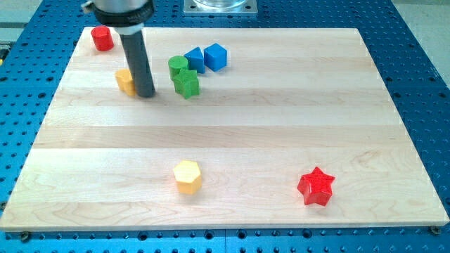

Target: Slide the heart above the triangle

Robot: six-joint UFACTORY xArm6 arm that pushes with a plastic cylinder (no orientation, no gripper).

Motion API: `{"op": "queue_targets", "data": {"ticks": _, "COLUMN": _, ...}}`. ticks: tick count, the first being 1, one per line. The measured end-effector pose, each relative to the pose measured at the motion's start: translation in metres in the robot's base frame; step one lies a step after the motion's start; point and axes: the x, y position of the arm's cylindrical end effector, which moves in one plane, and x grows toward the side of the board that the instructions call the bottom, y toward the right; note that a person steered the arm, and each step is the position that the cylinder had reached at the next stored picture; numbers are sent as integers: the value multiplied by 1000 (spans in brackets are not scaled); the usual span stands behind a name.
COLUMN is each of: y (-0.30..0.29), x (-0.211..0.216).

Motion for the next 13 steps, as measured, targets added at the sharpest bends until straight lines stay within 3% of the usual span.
{"op": "queue_targets", "data": {"ticks": 1, "y": -2, "x": 48}}
{"op": "queue_targets", "data": {"ticks": 2, "y": -50, "x": 6}}
{"op": "queue_targets", "data": {"ticks": 3, "y": -30, "x": -44}}
{"op": "queue_targets", "data": {"ticks": 4, "y": 46, "x": -88}}
{"op": "queue_targets", "data": {"ticks": 5, "y": 93, "x": -107}}
{"op": "queue_targets", "data": {"ticks": 6, "y": 78, "x": -104}}
{"op": "queue_targets", "data": {"ticks": 8, "y": 188, "x": -97}}
{"op": "queue_targets", "data": {"ticks": 12, "y": 258, "x": -98}}
{"op": "queue_targets", "data": {"ticks": 13, "y": 188, "x": -111}}
